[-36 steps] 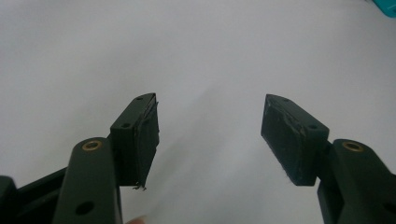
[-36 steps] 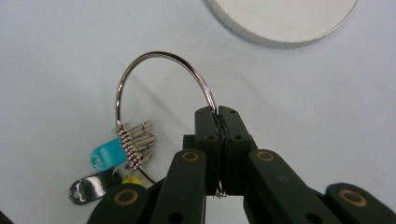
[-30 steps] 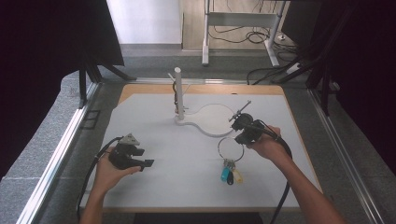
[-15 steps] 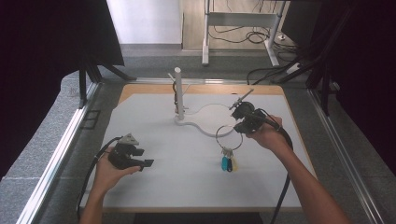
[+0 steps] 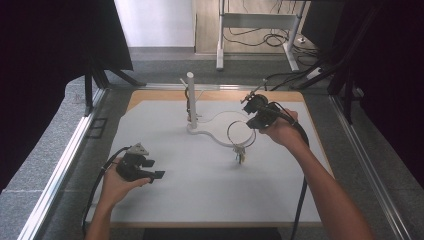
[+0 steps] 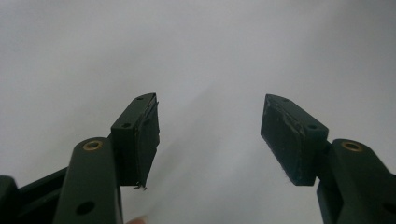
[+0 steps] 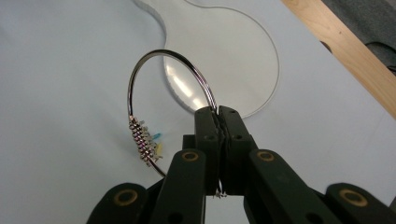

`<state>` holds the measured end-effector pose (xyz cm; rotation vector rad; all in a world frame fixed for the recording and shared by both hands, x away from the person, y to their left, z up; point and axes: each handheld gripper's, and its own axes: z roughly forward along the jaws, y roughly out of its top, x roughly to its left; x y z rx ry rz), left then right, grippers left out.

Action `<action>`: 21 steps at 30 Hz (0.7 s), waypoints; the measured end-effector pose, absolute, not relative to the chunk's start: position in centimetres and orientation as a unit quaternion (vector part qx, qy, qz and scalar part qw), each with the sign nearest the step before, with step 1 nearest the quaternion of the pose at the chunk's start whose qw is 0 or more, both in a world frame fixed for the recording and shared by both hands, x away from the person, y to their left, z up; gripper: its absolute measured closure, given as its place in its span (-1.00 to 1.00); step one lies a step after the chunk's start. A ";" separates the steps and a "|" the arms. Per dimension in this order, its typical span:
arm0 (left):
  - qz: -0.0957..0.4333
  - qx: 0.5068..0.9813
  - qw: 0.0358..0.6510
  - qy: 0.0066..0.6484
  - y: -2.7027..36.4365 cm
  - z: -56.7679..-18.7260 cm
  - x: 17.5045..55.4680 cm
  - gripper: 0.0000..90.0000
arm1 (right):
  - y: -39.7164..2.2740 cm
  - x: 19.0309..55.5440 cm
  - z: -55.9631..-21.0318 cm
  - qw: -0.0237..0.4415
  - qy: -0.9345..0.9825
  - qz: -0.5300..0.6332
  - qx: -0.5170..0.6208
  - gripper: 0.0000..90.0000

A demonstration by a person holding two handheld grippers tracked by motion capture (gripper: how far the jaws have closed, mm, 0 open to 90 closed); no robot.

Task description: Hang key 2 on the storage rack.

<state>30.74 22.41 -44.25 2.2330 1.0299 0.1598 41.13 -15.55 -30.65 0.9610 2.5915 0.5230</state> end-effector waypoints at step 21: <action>0.056 0.853 0.336 0.395 22.4 -44.4 30.8 -0.15 | -13.6 45.5 -29.1 0.183 0.905 0.175 0.342 0.96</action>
